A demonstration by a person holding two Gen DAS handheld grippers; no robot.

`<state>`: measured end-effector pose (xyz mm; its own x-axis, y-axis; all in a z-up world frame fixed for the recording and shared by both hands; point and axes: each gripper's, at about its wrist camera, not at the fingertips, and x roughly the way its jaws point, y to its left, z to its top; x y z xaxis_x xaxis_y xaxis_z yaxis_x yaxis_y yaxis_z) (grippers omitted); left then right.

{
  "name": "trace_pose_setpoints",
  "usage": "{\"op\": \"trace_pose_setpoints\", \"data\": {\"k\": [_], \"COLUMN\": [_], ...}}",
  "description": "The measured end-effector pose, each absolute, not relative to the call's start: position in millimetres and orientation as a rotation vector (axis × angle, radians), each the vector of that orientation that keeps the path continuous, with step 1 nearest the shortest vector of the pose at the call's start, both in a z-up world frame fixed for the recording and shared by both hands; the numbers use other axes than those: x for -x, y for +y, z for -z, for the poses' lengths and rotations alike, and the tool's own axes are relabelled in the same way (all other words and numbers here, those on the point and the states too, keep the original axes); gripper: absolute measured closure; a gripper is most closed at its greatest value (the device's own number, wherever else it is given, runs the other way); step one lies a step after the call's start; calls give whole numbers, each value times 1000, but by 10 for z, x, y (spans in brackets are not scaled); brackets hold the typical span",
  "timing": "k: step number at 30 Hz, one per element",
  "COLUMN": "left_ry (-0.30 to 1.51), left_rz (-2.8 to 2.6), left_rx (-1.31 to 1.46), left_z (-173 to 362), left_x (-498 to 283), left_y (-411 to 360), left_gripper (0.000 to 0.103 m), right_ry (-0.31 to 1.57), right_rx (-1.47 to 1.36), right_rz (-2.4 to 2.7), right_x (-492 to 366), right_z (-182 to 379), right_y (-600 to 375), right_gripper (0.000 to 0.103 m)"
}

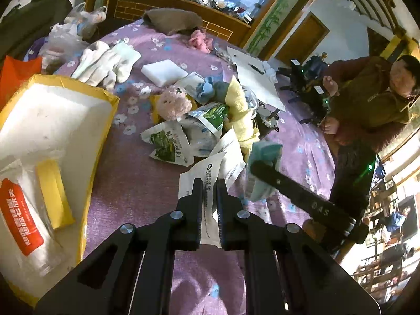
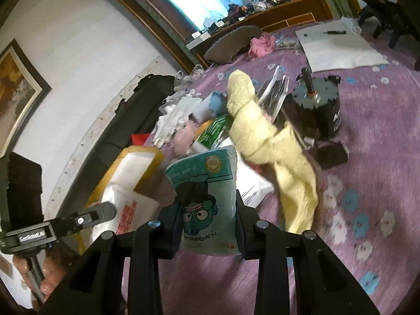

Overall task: Organize soft objects
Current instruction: 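Grasp the teal cartoon tissue pack with the right tool while the left tool grasps a white packet, then move both items over the box and open both tools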

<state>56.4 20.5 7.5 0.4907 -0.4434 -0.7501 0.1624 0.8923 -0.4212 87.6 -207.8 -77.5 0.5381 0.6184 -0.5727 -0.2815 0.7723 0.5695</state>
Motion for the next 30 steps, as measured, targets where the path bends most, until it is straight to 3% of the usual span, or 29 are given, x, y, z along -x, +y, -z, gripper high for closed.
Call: {"op": "trace_pose_setpoints", "data": {"k": [9,19,30], "left_ry": [924,802,801], "left_rz": [397,222,-96], "left_rx": [424,473,246], "left_z": [-206,-519,-345], "left_x": [-416,-55,-428], "left_y": [555,1468,1974], "left_gripper": [94,94,94], "right_ry": [837,878,987], "right_rx": [-426,-341,-202], "right_rz": [-633,-823,-841], "right_x": [-675,-672,-1207], "right_z": [509,303,611], "right_y": [-1731,-839,283], "right_gripper": [71,71,70]}}
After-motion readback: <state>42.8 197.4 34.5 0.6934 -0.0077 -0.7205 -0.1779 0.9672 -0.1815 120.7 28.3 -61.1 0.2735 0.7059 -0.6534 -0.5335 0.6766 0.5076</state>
